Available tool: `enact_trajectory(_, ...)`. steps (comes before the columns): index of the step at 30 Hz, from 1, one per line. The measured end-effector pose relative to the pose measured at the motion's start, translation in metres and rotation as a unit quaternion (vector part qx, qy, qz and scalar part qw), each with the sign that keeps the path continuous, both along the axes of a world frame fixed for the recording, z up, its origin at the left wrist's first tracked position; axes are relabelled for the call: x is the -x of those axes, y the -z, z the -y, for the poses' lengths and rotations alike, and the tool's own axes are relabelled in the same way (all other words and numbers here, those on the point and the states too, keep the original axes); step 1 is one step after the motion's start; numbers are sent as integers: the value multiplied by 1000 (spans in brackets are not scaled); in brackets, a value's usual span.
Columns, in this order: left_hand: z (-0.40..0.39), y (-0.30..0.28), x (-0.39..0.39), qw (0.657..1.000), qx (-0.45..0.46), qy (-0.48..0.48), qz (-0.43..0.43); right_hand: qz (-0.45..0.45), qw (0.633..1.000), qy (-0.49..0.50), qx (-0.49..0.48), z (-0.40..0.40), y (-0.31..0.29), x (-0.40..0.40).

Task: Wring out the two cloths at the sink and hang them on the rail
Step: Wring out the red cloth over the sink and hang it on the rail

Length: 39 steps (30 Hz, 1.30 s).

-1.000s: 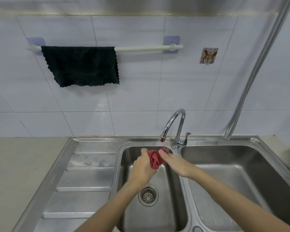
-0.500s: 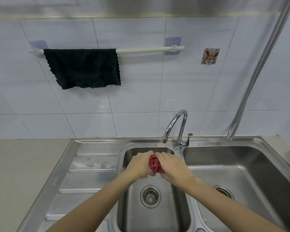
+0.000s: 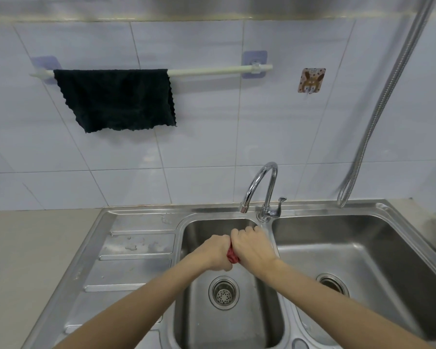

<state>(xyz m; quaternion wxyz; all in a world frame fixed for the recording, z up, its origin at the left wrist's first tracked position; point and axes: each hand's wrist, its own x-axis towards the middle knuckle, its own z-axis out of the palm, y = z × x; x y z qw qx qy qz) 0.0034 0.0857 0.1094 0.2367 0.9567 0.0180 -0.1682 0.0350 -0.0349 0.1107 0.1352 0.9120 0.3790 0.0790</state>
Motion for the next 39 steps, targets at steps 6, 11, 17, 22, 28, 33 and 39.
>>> enact_trajectory(6,6,1,2,986,-144,33,77,-104,995,3,11,-4,-6,-3)
enact_trajectory(11,5,11,1,958,-223,76,160,-256,966,40,0,-2,1,-19)
enact_trajectory(17,-7,26,-3,919,-272,176,225,-512,850,126,-28,-1,5,-35)
enact_trajectory(22,-12,40,-14,900,-303,220,224,-664,720,190,-70,6,11,-40)
enact_trajectory(28,-9,43,-17,941,-253,112,196,-606,745,170,-221,9,31,-39)
enact_trajectory(33,-28,38,-25,989,-109,-16,97,-626,621,176,-438,21,35,-43)
enact_trajectory(39,-37,16,-10,984,175,-39,-11,-497,660,132,-547,20,27,-43)
